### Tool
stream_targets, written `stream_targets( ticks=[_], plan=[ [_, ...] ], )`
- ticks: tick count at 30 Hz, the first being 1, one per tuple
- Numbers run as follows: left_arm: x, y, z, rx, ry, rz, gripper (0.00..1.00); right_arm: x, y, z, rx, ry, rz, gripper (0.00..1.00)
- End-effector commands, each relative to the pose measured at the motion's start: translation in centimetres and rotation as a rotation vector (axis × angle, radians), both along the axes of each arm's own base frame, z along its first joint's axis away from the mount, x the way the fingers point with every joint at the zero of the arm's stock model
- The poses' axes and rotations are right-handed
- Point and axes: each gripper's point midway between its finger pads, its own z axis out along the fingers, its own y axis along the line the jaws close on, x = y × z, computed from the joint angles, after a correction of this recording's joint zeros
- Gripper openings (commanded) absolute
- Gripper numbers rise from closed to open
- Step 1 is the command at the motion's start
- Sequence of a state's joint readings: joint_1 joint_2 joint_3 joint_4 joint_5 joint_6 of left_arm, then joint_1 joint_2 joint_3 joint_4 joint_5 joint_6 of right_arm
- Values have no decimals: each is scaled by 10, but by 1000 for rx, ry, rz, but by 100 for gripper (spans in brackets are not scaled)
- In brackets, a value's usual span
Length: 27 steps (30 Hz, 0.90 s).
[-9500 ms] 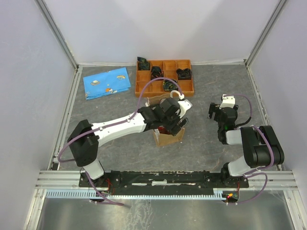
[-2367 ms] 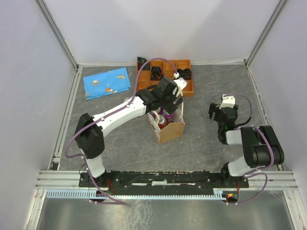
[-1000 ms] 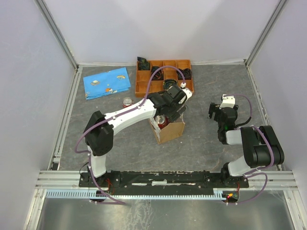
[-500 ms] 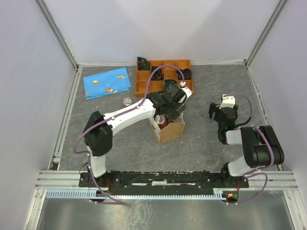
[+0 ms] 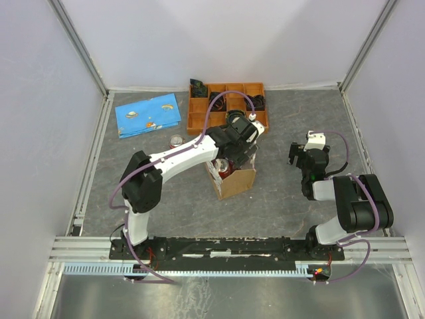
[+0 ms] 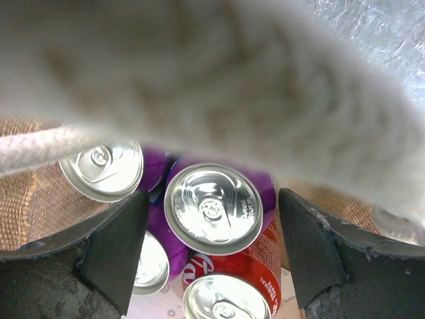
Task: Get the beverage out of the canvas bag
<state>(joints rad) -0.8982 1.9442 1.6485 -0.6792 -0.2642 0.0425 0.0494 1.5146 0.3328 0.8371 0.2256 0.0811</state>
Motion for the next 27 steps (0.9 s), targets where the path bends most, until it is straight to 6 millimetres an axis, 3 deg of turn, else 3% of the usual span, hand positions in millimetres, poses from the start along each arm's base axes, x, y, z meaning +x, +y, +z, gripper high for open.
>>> stream_targets(
  ticks=[1, 14, 17, 27],
  plan=[
    [9, -13, 4, -45, 1, -6, 84, 12, -1, 20, -1, -66, 0, 99],
    [2, -14, -24, -11, 89, -22, 82, 12, -1, 20, -1, -67, -2, 99],
    [1, -11, -30, 0, 108, -11, 77, 12, -1, 20, -1, -67, 0, 99],
    [2, 3, -48, 44, 150, 30, 78, 12, -1, 20, 0, -66, -1, 99]
  ],
)
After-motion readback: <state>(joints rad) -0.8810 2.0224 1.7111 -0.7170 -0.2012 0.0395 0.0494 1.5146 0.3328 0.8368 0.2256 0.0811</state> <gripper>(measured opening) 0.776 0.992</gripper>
